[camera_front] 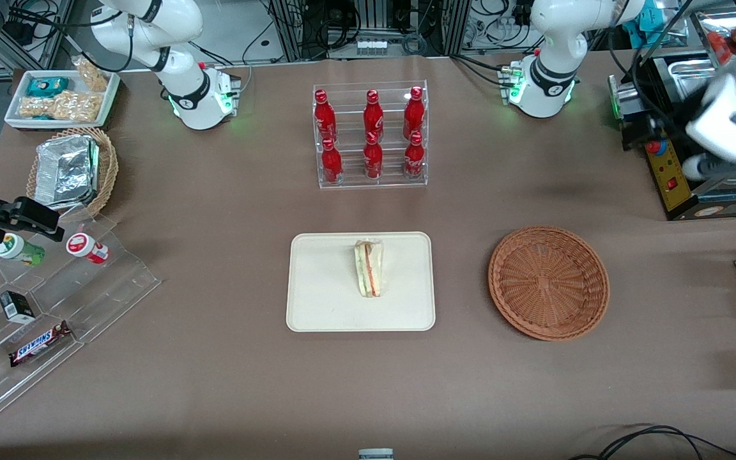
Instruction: Place sandwich from basket to tray
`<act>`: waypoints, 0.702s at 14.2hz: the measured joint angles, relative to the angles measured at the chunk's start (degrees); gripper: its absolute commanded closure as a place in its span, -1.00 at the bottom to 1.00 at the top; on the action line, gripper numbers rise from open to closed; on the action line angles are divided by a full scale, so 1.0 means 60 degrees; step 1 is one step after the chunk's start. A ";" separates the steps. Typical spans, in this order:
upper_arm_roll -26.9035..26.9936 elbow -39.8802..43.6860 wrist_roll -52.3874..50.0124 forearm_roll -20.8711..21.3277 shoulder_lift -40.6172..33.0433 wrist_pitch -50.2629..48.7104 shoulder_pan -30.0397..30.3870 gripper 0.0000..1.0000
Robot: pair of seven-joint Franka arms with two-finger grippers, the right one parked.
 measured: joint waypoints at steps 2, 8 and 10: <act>0.0059 -0.0053 -0.0113 0.0077 -0.0095 -0.0034 -0.0014 -1.00; 0.0233 0.0114 0.0295 0.0078 -0.0056 -0.0029 0.0061 -1.00; 0.0233 0.0282 0.0330 0.0078 -0.0036 -0.0016 0.0066 -1.00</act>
